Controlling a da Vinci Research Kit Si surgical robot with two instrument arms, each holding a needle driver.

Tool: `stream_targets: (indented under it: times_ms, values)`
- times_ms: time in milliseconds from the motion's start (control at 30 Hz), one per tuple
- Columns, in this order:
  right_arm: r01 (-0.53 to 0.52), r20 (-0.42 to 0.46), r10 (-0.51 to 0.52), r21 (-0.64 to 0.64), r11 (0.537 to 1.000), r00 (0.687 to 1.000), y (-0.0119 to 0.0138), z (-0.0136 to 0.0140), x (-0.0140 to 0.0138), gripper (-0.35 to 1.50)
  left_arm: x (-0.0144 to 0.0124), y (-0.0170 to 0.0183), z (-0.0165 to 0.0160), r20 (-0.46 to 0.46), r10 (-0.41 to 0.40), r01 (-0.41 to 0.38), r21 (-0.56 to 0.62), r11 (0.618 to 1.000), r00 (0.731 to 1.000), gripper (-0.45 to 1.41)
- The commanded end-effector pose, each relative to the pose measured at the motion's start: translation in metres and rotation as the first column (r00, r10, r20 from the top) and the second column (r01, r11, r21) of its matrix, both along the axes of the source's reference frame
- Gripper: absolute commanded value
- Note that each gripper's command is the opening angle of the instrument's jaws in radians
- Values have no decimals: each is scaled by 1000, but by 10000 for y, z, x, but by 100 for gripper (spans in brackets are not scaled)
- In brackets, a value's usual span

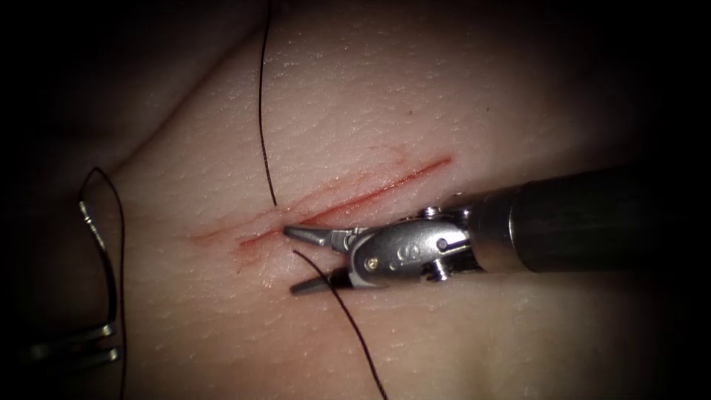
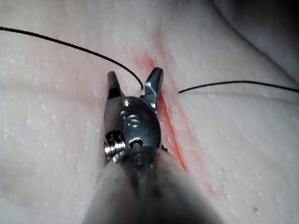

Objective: Wound Closure

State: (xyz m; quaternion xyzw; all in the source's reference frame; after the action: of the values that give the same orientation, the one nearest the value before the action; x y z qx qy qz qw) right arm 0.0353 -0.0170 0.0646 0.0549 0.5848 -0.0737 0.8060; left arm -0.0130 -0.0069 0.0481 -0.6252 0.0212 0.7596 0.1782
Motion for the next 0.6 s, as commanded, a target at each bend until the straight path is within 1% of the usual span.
stream_targets:
  times_ms: [33, 67, 133, 167, 200, 333, 467, 600]
  values:
    - [-5, 3, 5, 15, 1000, 1000, -9, 12, 4, 94, -5, -8, 4, 1, 1, -1, 3, 1000, 1000, -45]
    - [-4, 3, 4, 14, 1000, 1000, -10, 13, 4, 91, -5, -9, 4, 1, 1, -1, 3, 1000, 1000, -45]
    - [0, 3, 0, 19, 1000, 1000, -12, 13, 4, 61, -5, -9, 4, 1, 2, -2, 3, 1000, 1000, -45]
    - [9, -3, -9, 22, 1000, 1000, -13, 13, 3, 7, -5, -9, 4, 1, 2, -2, 3, 1000, 1000, -45]
    - [22, -5, -22, 25, 999, 1000, -14, 12, 2, -35, -5, -9, 4, 1, 2, -2, 3, 1000, 1000, -45]
    - [32, -9, -32, 31, 999, 999, -16, 6, 3, -35, -4, -9, 4, 1, 2, -2, 3, 1000, 1000, -45]
    - [43, -9, -43, -6, 999, 999, -21, -7, 2, -35, -5, -9, 4, 1, 2, -2, 3, 1000, 1000, -45]
    - [33, -17, -33, -13, 999, 999, -27, -35, -20, -35, -4, -9, 4, 1, 2, -2, 3, 1000, 1000, -45]
